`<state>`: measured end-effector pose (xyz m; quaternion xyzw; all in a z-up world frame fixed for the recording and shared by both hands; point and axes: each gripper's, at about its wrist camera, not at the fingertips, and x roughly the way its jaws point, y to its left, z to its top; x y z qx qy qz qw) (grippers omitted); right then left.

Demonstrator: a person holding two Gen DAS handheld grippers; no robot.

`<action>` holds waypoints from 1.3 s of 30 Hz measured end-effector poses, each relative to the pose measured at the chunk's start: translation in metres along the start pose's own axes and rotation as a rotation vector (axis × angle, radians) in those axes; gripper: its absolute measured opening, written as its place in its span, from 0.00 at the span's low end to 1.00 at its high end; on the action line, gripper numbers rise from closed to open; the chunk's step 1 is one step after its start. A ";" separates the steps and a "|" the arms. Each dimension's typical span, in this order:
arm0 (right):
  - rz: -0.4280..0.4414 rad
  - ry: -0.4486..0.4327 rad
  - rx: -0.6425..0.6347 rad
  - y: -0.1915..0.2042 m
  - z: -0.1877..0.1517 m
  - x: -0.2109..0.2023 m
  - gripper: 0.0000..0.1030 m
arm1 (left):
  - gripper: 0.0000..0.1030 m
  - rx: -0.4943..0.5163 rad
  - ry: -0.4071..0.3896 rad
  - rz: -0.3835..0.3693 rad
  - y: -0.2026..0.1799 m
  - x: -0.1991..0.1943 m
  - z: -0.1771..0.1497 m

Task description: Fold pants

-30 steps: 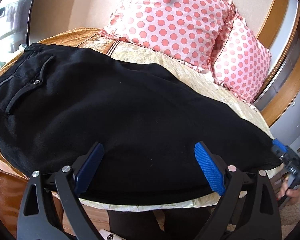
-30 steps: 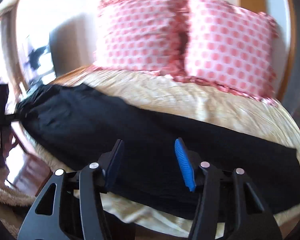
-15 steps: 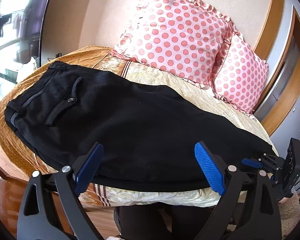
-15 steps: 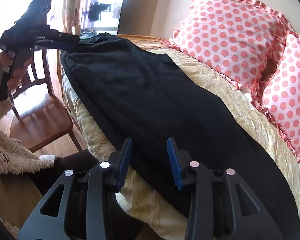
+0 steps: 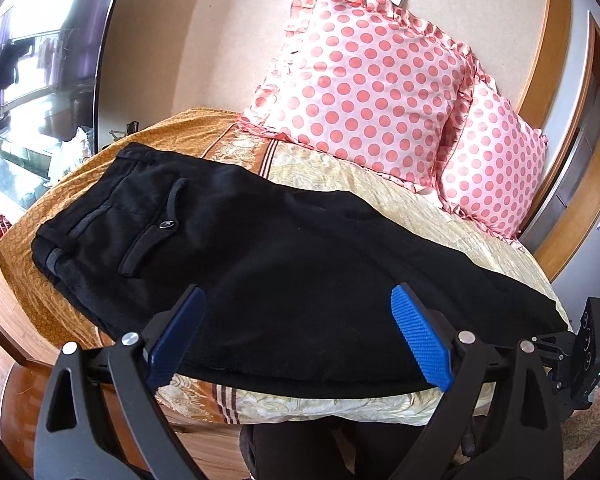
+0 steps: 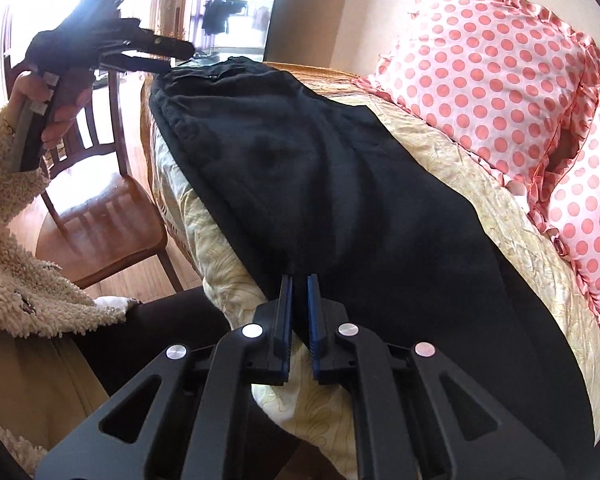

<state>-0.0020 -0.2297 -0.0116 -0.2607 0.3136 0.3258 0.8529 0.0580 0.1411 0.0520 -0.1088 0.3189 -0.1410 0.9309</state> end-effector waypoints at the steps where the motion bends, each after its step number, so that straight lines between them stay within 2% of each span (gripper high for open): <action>1: -0.012 -0.010 -0.007 0.002 0.000 0.000 0.08 | 0.92 0.016 0.001 -0.002 -0.004 0.003 0.001; 4: 0.019 0.008 0.013 -0.003 0.004 -0.002 0.11 | 0.93 0.085 0.011 0.017 -0.021 0.013 0.004; 6: 0.092 -0.010 0.057 -0.012 0.007 -0.011 0.19 | 0.94 0.133 0.028 0.039 -0.030 0.022 0.002; 8: 0.189 -0.066 0.127 -0.027 0.012 -0.026 0.32 | 0.94 0.158 0.050 0.055 -0.034 0.030 -0.002; 9: 0.217 -0.094 0.162 -0.036 0.015 -0.032 0.35 | 0.94 0.162 0.067 0.061 -0.033 0.035 -0.005; 10: 0.229 -0.130 0.207 -0.049 0.018 -0.039 0.41 | 0.94 0.156 0.082 0.063 -0.032 0.039 -0.007; 11: 0.218 -0.156 0.244 -0.060 0.021 -0.043 0.42 | 0.94 0.142 0.101 0.065 -0.029 0.044 -0.010; 12: 0.199 -0.173 0.278 -0.069 0.023 -0.045 0.42 | 0.94 0.124 0.120 0.068 -0.025 0.047 -0.012; 14: 0.102 -0.164 0.327 -0.084 0.025 -0.038 0.42 | 0.94 0.071 0.159 0.072 -0.012 0.055 -0.019; 16: 0.036 -0.113 0.343 -0.089 0.022 -0.023 0.42 | 0.94 0.057 0.138 0.050 -0.005 0.053 -0.025; 18: -0.006 -0.056 0.327 -0.083 0.015 -0.007 0.42 | 0.93 0.073 0.138 0.060 -0.005 0.051 -0.026; 21: -0.036 0.019 0.266 -0.064 0.000 0.014 0.42 | 0.93 0.099 0.141 0.074 -0.010 0.050 -0.025; 22: -0.049 -0.018 0.276 -0.061 -0.006 0.010 0.42 | 0.93 0.101 0.139 0.070 -0.012 0.049 -0.023; 24: -0.024 -0.024 0.338 -0.065 -0.016 0.003 0.42 | 0.93 0.100 0.117 0.007 -0.019 0.042 -0.019; 26: -0.038 -0.065 0.441 -0.078 -0.033 -0.014 0.42 | 0.94 0.116 0.084 -0.053 -0.030 0.037 -0.014; 28: -0.104 -0.128 0.550 -0.096 -0.053 -0.039 0.43 | 0.94 0.153 0.058 -0.093 -0.046 0.037 -0.009; 31: -0.292 -0.212 0.764 -0.132 -0.097 -0.083 0.53 | 0.94 0.199 0.071 -0.142 -0.069 0.050 -0.007; 33: -0.369 -0.222 0.892 -0.155 -0.126 -0.102 0.53 | 0.94 0.216 0.100 -0.157 -0.081 0.062 -0.008; 36: -0.553 -0.213 1.136 -0.189 -0.183 -0.145 0.53 | 0.94 0.232 0.147 -0.172 -0.093 0.079 -0.012; 39: -0.657 -0.282 1.401 -0.209 -0.242 -0.186 0.53 | 0.94 0.237 0.171 -0.181 -0.099 0.085 -0.019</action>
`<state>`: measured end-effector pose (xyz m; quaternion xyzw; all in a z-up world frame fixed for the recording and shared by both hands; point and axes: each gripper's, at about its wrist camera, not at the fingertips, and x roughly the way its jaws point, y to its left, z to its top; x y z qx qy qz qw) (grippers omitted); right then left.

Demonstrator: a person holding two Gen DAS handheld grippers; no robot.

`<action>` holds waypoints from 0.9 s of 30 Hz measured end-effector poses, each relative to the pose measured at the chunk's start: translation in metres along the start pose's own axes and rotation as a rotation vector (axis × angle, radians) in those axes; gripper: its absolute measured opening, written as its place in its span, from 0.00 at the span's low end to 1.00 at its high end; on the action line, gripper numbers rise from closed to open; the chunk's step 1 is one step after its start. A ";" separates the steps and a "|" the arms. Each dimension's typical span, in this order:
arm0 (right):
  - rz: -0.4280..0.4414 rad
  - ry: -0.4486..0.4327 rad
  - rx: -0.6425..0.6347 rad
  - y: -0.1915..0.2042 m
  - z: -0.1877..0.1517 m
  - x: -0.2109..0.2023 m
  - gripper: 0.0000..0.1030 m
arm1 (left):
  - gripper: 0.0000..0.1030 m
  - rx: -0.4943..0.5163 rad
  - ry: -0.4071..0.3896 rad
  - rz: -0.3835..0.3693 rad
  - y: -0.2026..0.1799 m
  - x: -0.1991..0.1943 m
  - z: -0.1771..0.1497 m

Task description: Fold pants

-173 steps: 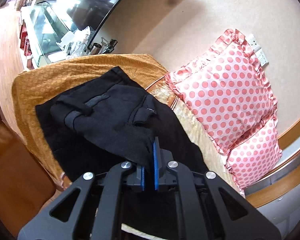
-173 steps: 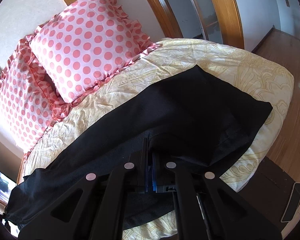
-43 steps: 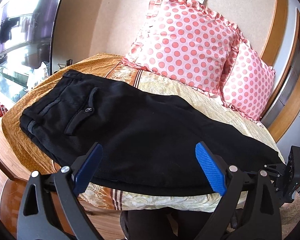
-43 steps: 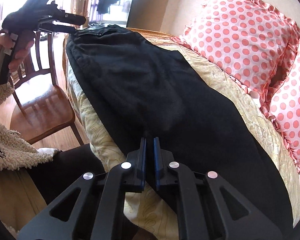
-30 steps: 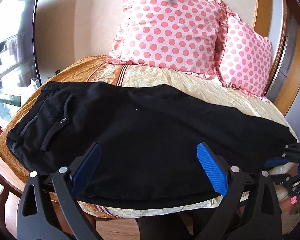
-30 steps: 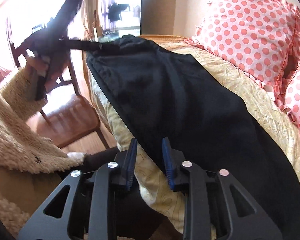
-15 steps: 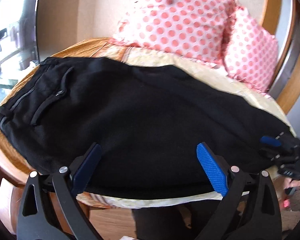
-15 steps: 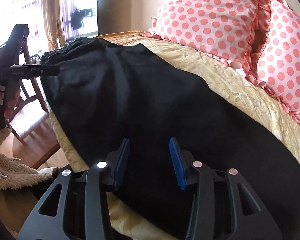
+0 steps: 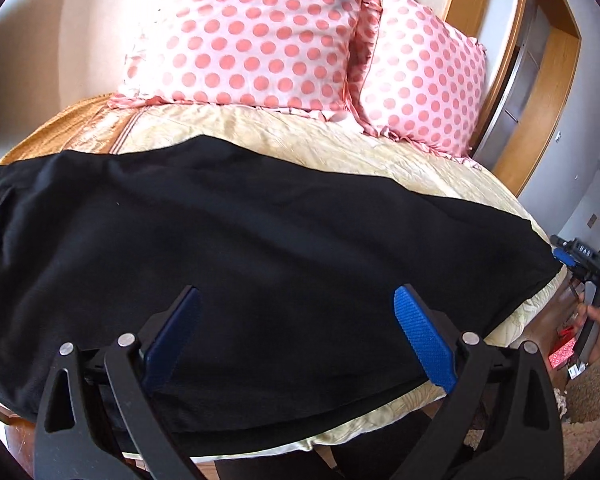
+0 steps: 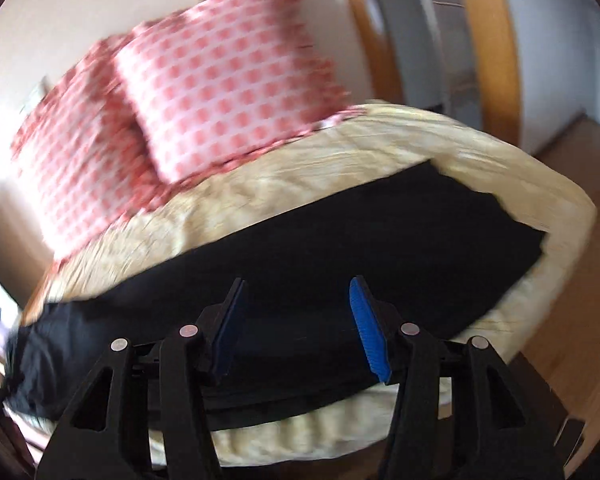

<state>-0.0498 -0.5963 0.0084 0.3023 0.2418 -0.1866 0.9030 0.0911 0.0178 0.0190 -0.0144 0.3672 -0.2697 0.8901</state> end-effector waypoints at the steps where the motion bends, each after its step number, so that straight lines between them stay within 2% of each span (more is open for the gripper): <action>1: -0.027 -0.010 0.105 -0.027 0.009 -0.003 0.53 | 0.94 -0.002 0.007 -0.002 0.000 0.002 -0.002; 4: -0.081 -0.003 0.272 -0.080 0.025 -0.003 0.53 | 0.94 -0.016 0.028 -0.002 0.003 0.007 -0.006; 7: -0.070 0.023 0.373 -0.106 0.028 0.001 0.53 | 0.94 -0.036 0.041 -0.006 0.005 0.009 -0.010; 10: -0.081 0.032 0.422 -0.114 0.025 0.003 0.52 | 0.94 -0.042 0.045 -0.007 0.006 0.009 -0.010; 16: -0.083 0.038 0.424 -0.111 0.025 0.011 0.51 | 0.96 -0.036 0.054 -0.005 0.006 0.012 -0.009; 18: -0.095 0.037 0.419 -0.109 0.025 0.014 0.45 | 0.96 -0.038 0.053 -0.007 0.006 0.012 -0.010; 20: -0.117 0.036 0.422 -0.111 0.024 0.017 0.27 | 0.97 -0.039 0.053 -0.009 0.006 0.012 -0.010; 21: -0.121 0.037 0.428 -0.113 0.024 0.018 0.23 | 0.97 -0.039 0.053 -0.010 0.006 0.012 -0.010; 23: -0.103 0.030 0.444 -0.115 0.023 0.017 0.17 | 0.97 -0.038 0.053 -0.014 0.006 0.012 -0.010; 25: -0.082 0.011 0.441 -0.112 0.023 0.015 0.15 | 0.97 -0.040 0.053 -0.017 0.006 0.012 -0.010; 27: -0.022 -0.020 0.428 -0.104 0.027 0.009 0.14 | 0.97 -0.043 0.054 -0.020 0.006 0.012 -0.010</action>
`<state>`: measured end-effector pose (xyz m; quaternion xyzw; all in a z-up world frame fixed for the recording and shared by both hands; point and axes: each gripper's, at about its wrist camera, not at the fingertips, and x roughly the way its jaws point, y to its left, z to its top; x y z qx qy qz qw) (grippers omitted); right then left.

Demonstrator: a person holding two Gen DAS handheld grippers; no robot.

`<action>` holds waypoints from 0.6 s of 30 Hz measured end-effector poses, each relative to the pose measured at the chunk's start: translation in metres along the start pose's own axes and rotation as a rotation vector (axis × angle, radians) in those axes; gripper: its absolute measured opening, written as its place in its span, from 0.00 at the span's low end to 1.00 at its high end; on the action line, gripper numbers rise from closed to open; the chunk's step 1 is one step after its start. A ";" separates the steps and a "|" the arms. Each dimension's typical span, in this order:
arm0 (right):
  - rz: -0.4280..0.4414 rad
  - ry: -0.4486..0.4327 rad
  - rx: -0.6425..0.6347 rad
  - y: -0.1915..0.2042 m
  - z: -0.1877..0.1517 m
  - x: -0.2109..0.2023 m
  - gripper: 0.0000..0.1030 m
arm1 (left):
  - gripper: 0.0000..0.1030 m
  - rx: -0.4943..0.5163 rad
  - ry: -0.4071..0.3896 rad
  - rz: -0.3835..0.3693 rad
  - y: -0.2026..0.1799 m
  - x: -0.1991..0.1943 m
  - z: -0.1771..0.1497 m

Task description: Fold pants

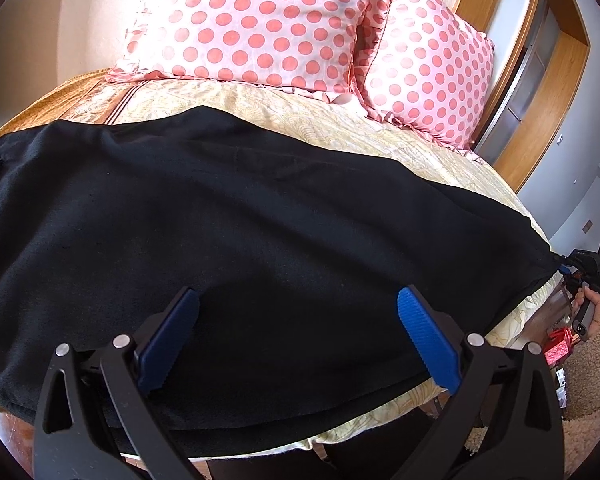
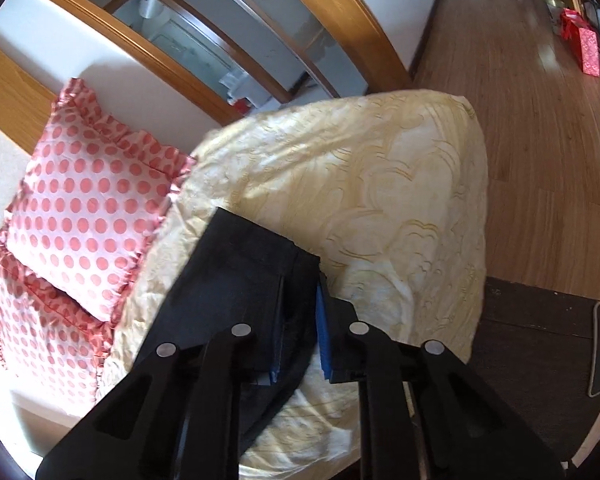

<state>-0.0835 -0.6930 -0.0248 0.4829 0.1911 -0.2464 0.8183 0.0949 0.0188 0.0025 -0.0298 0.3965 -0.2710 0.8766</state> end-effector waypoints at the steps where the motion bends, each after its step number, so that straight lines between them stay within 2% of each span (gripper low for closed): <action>1: 0.034 -0.004 -0.009 0.007 0.001 -0.002 0.14 | 0.97 -0.002 0.000 -0.001 0.000 0.000 0.000; 6: 0.253 0.034 -0.082 0.062 -0.004 -0.009 0.14 | 0.97 -0.001 -0.003 0.000 0.000 0.000 0.000; 11: 0.493 0.175 -0.199 0.147 -0.038 -0.001 0.14 | 0.98 0.001 -0.011 0.004 -0.001 0.001 -0.001; 15: 0.671 0.357 -0.314 0.221 -0.096 0.009 0.14 | 0.98 -0.017 -0.017 -0.005 0.000 -0.002 -0.002; 18: 0.792 0.555 -0.412 0.272 -0.169 0.021 0.14 | 0.98 -0.043 -0.034 -0.012 0.003 -0.010 -0.002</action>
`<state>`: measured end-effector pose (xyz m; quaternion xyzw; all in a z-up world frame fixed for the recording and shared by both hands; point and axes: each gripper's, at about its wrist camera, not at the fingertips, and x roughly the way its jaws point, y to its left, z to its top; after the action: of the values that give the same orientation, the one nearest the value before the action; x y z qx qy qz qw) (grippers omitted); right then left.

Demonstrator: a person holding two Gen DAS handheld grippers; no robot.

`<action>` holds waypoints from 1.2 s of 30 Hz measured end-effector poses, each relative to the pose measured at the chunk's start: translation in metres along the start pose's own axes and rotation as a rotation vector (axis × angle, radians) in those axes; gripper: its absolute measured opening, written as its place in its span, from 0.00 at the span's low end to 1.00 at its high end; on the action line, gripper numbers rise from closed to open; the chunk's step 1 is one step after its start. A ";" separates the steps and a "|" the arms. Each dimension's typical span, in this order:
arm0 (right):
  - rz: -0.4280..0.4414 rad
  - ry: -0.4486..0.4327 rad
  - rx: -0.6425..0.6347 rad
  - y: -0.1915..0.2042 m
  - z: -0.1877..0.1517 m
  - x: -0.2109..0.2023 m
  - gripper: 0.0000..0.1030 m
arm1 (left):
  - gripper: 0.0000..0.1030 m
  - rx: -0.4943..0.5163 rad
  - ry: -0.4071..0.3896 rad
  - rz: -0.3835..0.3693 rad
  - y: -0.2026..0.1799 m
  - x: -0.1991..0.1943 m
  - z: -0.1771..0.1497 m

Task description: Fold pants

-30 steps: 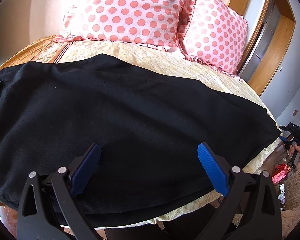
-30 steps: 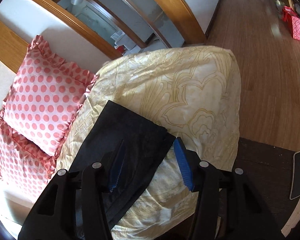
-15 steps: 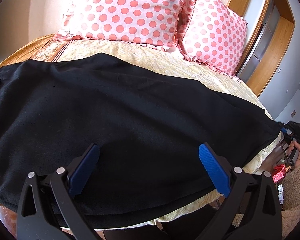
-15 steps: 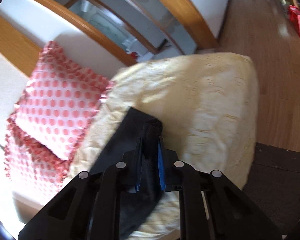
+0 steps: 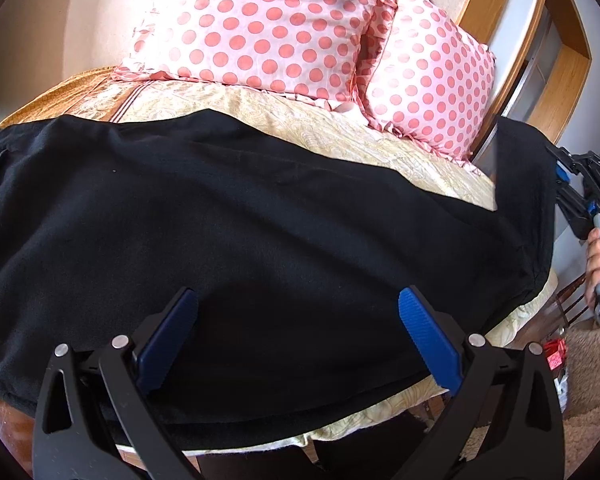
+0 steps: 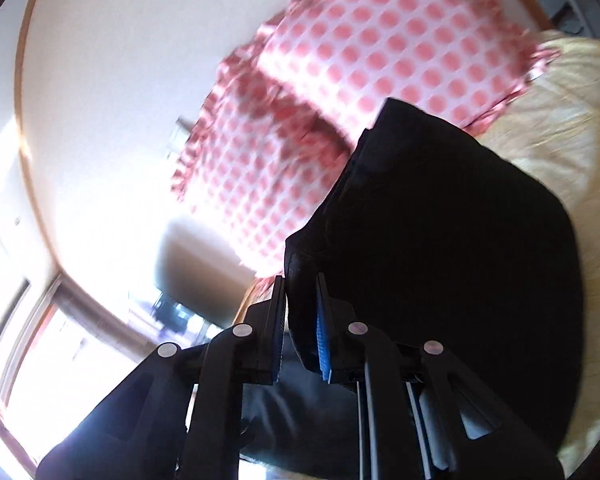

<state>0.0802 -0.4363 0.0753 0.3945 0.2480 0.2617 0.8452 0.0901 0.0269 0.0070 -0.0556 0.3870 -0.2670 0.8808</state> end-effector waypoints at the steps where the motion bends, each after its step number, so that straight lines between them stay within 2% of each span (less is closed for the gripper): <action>1: 0.026 0.057 -0.010 0.006 -0.011 0.021 0.14 | 0.98 -0.004 -0.010 0.004 0.001 -0.004 0.000; 3: 0.052 0.215 -0.029 0.013 -0.043 0.072 0.14 | 0.98 -0.011 -0.031 0.023 0.005 -0.012 0.000; 4: 0.032 0.313 -0.030 0.011 -0.065 0.101 0.14 | 0.98 -0.019 -0.043 0.035 0.008 -0.017 0.000; 6: -0.002 0.430 0.005 0.001 -0.095 0.137 0.14 | 0.98 -0.040 -0.062 0.058 0.016 -0.026 -0.001; 9: 0.019 0.423 0.023 0.001 -0.098 0.146 0.14 | 0.98 -0.084 -0.099 0.097 0.031 -0.044 -0.003; 11: 0.048 0.360 -0.025 0.019 -0.084 0.142 0.14 | 0.98 -0.108 -0.125 0.122 0.041 -0.056 -0.005; 13: 0.053 0.345 -0.097 0.037 -0.078 0.143 0.14 | 0.98 -0.134 -0.149 0.146 0.051 -0.065 -0.005; 18: 0.097 0.414 -0.177 0.062 -0.105 0.156 0.14 | 0.98 -0.190 -0.186 0.201 0.071 -0.080 -0.003; 21: 0.066 0.481 -0.257 0.071 -0.128 0.170 0.14 | 0.98 -0.212 -0.202 0.220 0.079 -0.087 -0.004; 25: -0.043 0.595 -0.383 0.063 -0.170 0.191 0.16 | 0.98 -0.240 -0.214 0.238 0.088 -0.093 -0.006; 27: -0.063 0.608 -0.435 0.063 -0.180 0.192 0.21 | 0.98 -0.248 -0.218 0.238 0.090 -0.096 -0.007; 28: -0.059 0.613 -0.451 0.067 -0.179 0.191 0.31 | 0.98 -0.249 -0.220 0.242 0.091 -0.097 -0.007; 29: -0.044 0.620 -0.461 0.072 -0.178 0.189 0.50 | 0.98 -0.247 -0.222 0.249 0.092 -0.099 -0.008; 31: 0.011 0.577 -0.501 0.085 -0.175 0.178 0.69 | 0.98 -0.246 -0.230 0.264 0.092 -0.102 -0.007; 34: 0.049 0.499 -0.591 0.100 -0.175 0.169 0.69 | 0.98 -0.259 -0.247 0.281 0.096 -0.109 -0.009; 36: 0.048 0.527 -0.609 0.100 -0.182 0.176 0.69 | 0.98 -0.278 -0.257 0.293 0.101 -0.114 -0.010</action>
<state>0.0719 -0.1714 0.0147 0.0508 0.3582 0.4350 0.8245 0.0624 0.1722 0.0432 -0.1532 0.3089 -0.0713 0.9360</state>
